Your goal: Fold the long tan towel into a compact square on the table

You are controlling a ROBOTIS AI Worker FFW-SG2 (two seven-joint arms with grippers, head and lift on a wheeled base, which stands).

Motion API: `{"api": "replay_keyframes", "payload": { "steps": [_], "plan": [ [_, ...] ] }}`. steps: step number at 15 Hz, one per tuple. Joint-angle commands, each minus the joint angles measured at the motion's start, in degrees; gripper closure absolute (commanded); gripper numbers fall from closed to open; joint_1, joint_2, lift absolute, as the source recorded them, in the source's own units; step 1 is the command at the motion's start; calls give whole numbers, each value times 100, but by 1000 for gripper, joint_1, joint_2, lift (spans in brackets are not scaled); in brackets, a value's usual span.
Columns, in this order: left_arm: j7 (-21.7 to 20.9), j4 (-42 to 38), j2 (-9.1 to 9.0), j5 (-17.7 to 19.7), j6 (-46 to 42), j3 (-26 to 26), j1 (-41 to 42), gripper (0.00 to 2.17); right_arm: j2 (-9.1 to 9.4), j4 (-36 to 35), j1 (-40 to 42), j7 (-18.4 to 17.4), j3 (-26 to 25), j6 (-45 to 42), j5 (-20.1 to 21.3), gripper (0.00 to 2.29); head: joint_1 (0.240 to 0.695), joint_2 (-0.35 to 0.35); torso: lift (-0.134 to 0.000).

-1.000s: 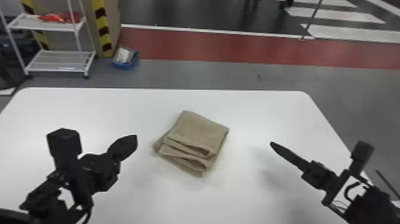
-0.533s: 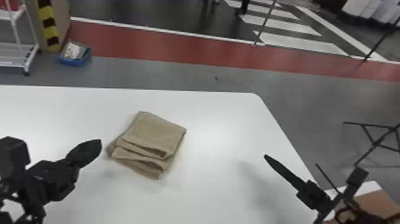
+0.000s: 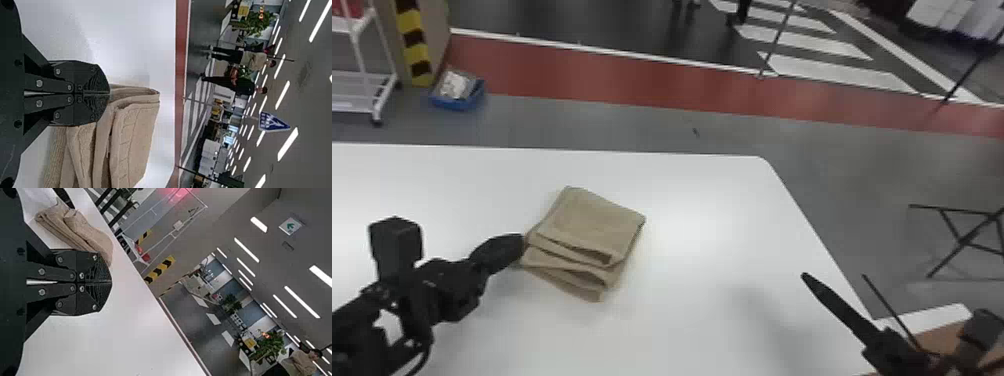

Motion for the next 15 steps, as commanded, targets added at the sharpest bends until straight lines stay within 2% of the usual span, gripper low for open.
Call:
{"api": "replay_keyframes", "payload": {
  "steps": [1,3,6,8,15],
  "plan": [
    [7,70,-21,-149,-32,-58,-33,1889,56,-105,101,59,-139,40,-121,2101,695,-350,-125],
    [-2,9,-4,-132,-32,-58,20,1889,61,-114,110,85,-157,40,-130,2101,695,-350,-125],
    [-2,-571,58,-158,109,-14,433,1889,61,-88,101,94,-104,40,-130,2101,695,-350,-125],
    [-2,-580,58,-202,232,-58,494,1889,61,-35,84,94,-25,22,-139,2098,695,-350,-125],
    [60,-1424,49,-290,777,-296,1022,1889,47,264,-13,234,-130,-31,-183,2101,695,-350,-125]
  ]
}}
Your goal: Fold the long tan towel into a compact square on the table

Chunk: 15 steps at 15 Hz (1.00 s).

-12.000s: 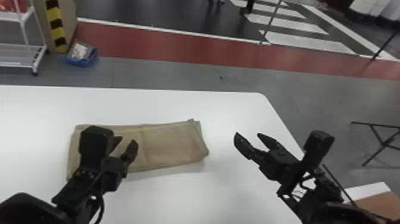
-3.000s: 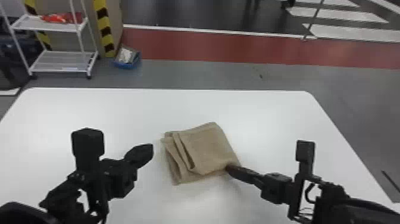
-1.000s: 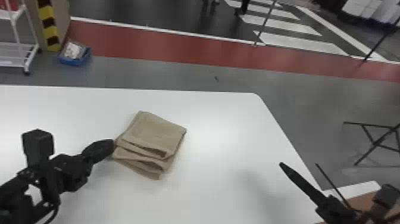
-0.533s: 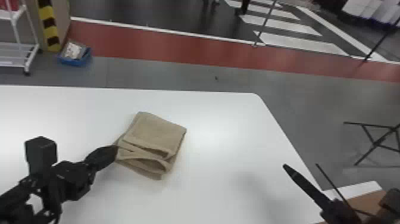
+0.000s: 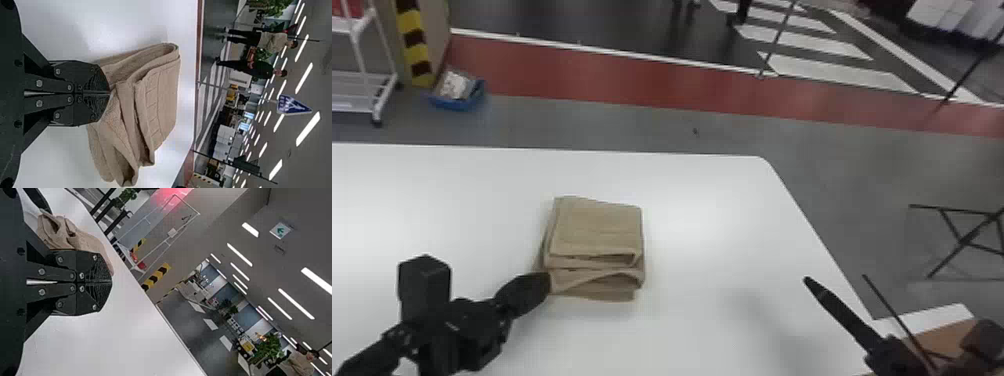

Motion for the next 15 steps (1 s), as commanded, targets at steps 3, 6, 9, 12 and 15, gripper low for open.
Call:
{"api": "replay_keyframes", "payload": {
  "steps": [3,6,9,12,15],
  "plan": [
    [120,-396,-74,18,806,-369,118,1889,-35,292,-126,137,-104,-53,-42,2101,695,-350,-125],
    [445,-607,-74,-69,929,-642,127,1885,-53,424,-214,252,-174,-71,-25,2098,695,-350,-125],
    [832,-1073,-39,-87,718,-246,356,1757,-79,397,-205,375,-148,-159,2,2098,695,-350,-125],
    [955,-1521,-13,-52,683,281,637,1757,-70,353,-205,331,-51,-282,46,2098,695,-350,-125],
    [1034,-2163,-4,45,419,756,1094,1605,-53,81,-284,58,98,-282,125,1878,695,-350,-125]
  ]
}}
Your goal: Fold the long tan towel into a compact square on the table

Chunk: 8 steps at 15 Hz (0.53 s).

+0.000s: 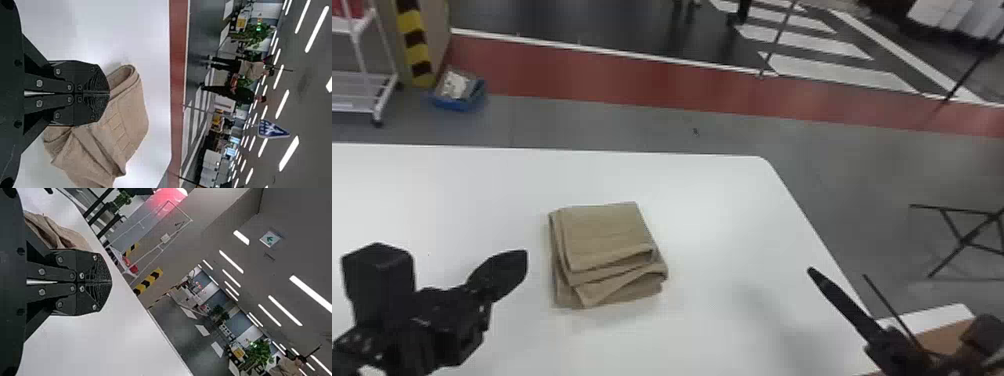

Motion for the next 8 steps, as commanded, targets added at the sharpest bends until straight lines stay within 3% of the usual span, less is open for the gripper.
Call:
{"api": "replay_keyframes", "payload": {
  "steps": [1,2,3,4,7,8],
  "plan": [
    [150,-521,2,22,-406,233,342,1183,30,-392,-38,-263,168,-6,99,1659,695,-350,-125],
    [177,-750,11,-4,-477,321,465,539,38,-700,-38,-465,273,-6,135,1075,695,-350,-125],
    [265,-925,2,-75,-494,330,500,137,47,-990,-38,-659,423,-6,302,360,695,-350,-125],
    [528,-1092,-7,-329,-582,268,517,26,65,-1315,-38,-861,677,-41,556,-1,695,-350,-125],
    [1372,-1163,-86,-1331,-1057,-101,526,26,70,-2018,-20,-1362,1425,-200,1022,33,695,-350,-125],
    [1495,-1154,-200,-1402,-1057,-127,482,26,70,-2141,6,-1520,1671,-323,1093,43,695,-343,-125]
  ]
}}
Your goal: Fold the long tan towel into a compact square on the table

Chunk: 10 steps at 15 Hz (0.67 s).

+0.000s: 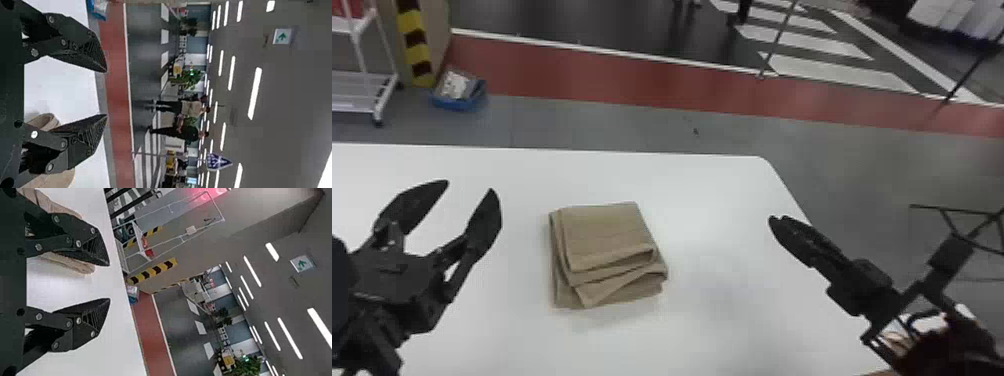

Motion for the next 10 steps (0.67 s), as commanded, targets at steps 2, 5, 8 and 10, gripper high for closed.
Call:
{"api": "replay_keyframes", "payload": {
  "steps": [2,5,8,10],
  "plan": [
    [251,138,-281,-359,-65,-94,-55,26,6,-356,212,-675,1079,-626,293,46,695,-305,-125],
    [505,560,-413,-403,-645,-94,-90,22,6,-312,511,-1124,1703,-1488,337,46,695,-231,-125],
    [541,815,-360,-447,-856,38,-99,26,6,-172,818,-1414,2196,-2384,777,53,695,-172,-125],
    [541,929,-281,-438,-927,144,-90,26,6,-13,1082,-1765,2292,-3052,759,53,695,-150,-125]
  ]
}}
